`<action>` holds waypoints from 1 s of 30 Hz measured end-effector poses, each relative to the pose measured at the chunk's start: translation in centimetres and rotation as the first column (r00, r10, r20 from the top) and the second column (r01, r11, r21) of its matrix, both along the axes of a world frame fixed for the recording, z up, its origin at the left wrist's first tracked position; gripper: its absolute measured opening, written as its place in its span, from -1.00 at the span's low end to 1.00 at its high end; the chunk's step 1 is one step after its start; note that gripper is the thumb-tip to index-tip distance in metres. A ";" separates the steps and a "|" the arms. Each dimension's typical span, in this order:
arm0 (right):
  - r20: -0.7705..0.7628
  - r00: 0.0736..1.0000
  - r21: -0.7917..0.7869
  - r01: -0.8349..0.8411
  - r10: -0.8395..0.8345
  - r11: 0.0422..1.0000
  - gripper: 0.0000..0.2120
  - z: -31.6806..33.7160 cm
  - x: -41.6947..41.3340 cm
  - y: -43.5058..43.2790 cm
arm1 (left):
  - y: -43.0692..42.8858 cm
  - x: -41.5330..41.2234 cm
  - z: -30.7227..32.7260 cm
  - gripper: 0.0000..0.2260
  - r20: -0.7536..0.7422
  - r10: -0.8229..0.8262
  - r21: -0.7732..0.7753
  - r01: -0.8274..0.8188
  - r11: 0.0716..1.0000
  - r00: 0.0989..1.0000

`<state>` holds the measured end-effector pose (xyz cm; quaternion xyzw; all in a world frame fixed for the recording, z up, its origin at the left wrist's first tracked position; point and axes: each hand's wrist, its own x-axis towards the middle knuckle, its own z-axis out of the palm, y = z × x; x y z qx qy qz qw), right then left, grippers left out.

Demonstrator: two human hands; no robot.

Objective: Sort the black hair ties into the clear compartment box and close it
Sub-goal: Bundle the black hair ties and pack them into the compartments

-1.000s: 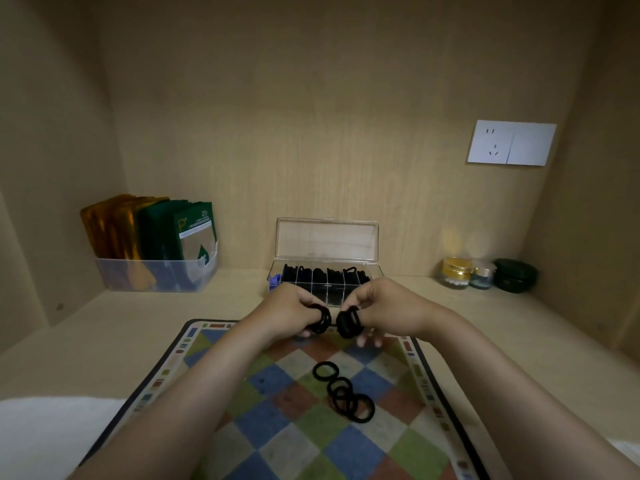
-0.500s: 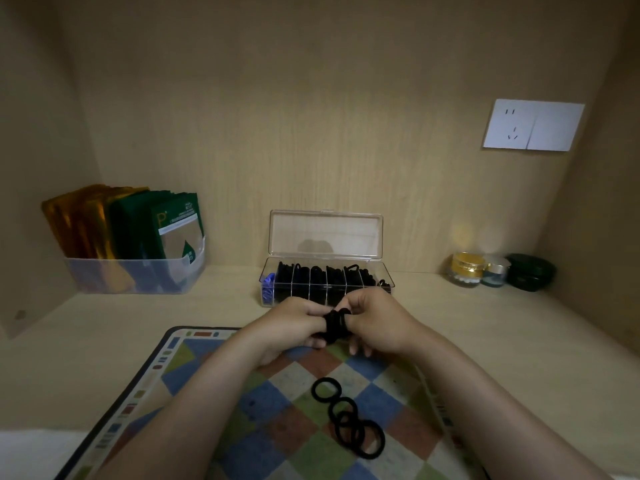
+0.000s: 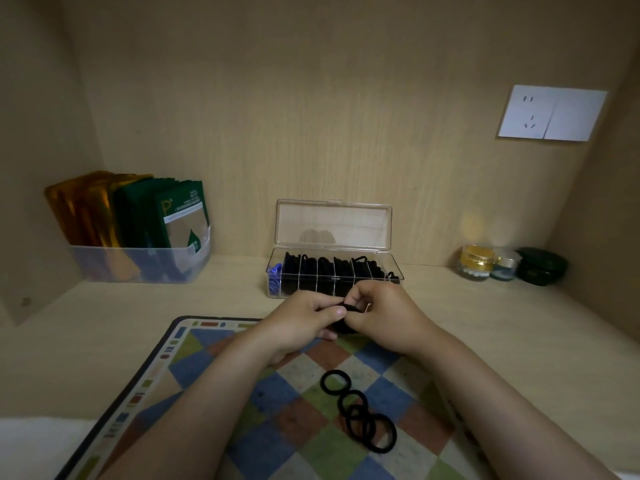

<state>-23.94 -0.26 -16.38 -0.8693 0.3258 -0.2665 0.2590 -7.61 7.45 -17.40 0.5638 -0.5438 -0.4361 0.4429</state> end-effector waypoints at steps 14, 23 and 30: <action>0.232 0.973 0.386 -0.075 -0.018 0.920 -0.65 0.8 -0.7 0.2 | 0.3 -0.4 0.1 -0.79 -0.140 0.124 -0.050 -0.132 0.990 0.982; 0.277 0.959 0.656 -0.145 -0.057 0.740 -0.79 2.4 -1.7 1.0 | 0.6 -1.7 1.1 -0.86 -0.237 0.223 -0.101 -0.253 0.962 0.945; 0.292 0.948 0.661 -0.103 -0.128 0.744 -0.75 4.1 -3.0 -0.4 | -1.2 -2.7 4.5 -0.79 0.000 0.120 -0.161 -0.118 0.980 0.993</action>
